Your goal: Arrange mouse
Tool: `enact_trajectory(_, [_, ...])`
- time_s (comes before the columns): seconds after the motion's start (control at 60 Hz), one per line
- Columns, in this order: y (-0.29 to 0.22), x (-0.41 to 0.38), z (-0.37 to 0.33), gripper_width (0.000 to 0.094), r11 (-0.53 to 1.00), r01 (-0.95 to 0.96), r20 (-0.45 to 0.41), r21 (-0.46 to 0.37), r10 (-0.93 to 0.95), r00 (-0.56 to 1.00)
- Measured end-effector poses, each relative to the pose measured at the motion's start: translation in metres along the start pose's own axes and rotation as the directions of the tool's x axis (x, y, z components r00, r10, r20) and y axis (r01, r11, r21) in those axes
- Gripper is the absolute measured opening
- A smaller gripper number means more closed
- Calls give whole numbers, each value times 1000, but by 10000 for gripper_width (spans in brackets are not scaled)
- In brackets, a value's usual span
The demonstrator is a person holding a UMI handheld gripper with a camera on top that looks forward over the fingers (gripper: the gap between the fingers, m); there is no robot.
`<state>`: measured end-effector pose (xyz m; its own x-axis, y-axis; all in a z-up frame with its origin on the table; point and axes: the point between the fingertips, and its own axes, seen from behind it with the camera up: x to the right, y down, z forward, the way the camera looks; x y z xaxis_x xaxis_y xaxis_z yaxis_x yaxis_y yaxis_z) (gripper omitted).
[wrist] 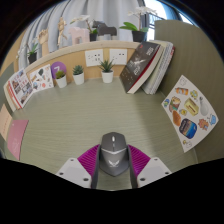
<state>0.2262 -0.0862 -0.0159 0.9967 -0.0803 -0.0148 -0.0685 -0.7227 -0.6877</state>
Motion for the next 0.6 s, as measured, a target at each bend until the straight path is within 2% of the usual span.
enact_trajectory(0.183, [3,-1,1,319,999,-11,-22,-47,10,1000])
enact_trajectory(0.2, [2,-1,1,284,999,-11,-22,-49,10,1000])
enact_trajectory(0.383, [-10,-5,-7,282,996,-18,-47,-86,14,999])
enact_trajectory(0.45, [-45,-15,-25,283,999,-19,-65,-29,17,998])
enact_trajectory(0.6, [-152,-67,-97,282,984,-49,-84,171,64,994])
